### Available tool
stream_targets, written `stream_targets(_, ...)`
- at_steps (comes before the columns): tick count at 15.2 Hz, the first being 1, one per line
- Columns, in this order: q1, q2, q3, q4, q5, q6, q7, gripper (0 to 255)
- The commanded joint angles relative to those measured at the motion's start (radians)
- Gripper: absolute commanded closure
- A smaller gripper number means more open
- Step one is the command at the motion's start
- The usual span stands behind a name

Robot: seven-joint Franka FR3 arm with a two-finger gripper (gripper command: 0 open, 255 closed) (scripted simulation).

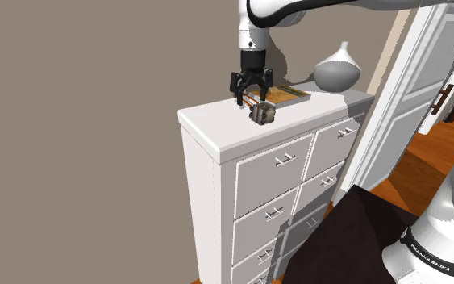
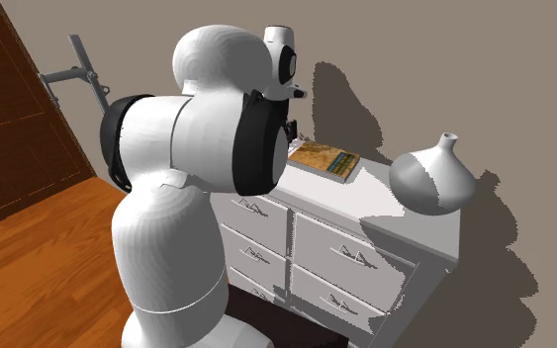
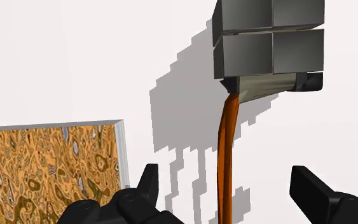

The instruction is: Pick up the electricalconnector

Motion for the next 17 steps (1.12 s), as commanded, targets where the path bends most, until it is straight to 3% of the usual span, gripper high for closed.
stream_targets(1,0.000,-0.001,0.000,-0.006,0.000,0.006,-0.001,255)
stream_targets(10,0.000,0.000,0.000,-0.005,0.000,0.006,0.001,255)
stream_targets(17,0.001,0.009,0.001,0.101,-0.001,-0.091,0.004,255)
